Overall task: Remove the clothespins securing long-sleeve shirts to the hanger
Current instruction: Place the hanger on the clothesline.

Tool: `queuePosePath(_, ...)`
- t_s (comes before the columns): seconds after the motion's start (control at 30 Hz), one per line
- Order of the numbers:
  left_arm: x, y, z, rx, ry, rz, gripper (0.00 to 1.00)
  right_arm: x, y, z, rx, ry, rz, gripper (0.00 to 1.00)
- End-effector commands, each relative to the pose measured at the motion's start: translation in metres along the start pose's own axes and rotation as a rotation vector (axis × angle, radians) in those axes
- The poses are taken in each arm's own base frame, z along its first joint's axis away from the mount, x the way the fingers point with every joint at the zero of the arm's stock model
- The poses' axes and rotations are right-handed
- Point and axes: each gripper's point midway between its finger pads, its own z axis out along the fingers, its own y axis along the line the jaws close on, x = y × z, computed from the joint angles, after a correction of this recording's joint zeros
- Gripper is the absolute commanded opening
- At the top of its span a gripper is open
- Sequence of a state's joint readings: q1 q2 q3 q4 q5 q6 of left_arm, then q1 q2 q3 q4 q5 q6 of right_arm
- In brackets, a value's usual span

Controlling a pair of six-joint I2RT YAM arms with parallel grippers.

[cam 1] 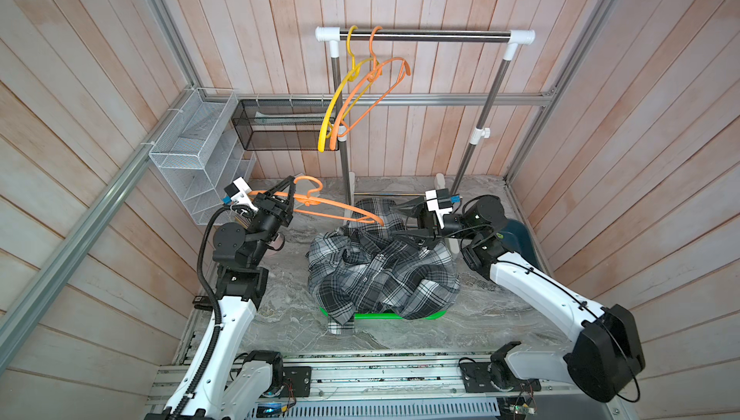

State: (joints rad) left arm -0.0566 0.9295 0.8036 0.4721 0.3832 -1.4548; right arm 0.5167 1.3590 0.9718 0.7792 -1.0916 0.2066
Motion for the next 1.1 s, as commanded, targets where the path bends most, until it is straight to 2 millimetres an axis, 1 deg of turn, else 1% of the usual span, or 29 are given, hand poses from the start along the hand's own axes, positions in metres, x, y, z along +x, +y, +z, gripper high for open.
queuePosePath(0.0, 0.002, -0.017, -0.008, 0.060, 0.011, -0.016, 0.00, -0.009, -0.004, 0.008, -0.071, -0.046, 0.006, 0.66)
queuePosePath(0.1, 0.001, -0.021, -0.010, 0.068, 0.011, -0.012, 0.00, -0.006, -0.014, 0.012, -0.082, -0.075, 0.044, 0.66)
queuePosePath(0.27, 0.000, -0.024, -0.010, 0.070, 0.017, -0.007, 0.00, 0.004, -0.032, 0.024, -0.024, -0.074, 0.088, 0.65)
queuePosePath(0.57, -0.003, -0.026, -0.010, 0.083, 0.016, -0.009, 0.00, 0.023, -0.037, 0.049, 0.003, -0.023, 0.105, 0.62)
queuePosePath(0.83, -0.003, -0.030, -0.011, 0.094, 0.019, -0.007, 0.00, 0.034, -0.045, 0.068, 0.040, 0.018, 0.104, 0.58)
queuePosePath(0.9, -0.003, -0.029, -0.011, 0.092, 0.020, -0.007, 0.00, 0.036, -0.044, 0.072, 0.029, 0.024, 0.114, 0.53)
queuePosePath(1.0, -0.004, -0.029, -0.010, 0.097, 0.020, -0.007, 0.00, 0.036, -0.041, 0.076, 0.016, 0.026, 0.120, 0.38)
queuePosePath(1.07, -0.004, -0.029, -0.010, 0.099, 0.021, -0.007, 0.00, 0.039, -0.042, 0.078, 0.022, 0.038, 0.123, 0.33)
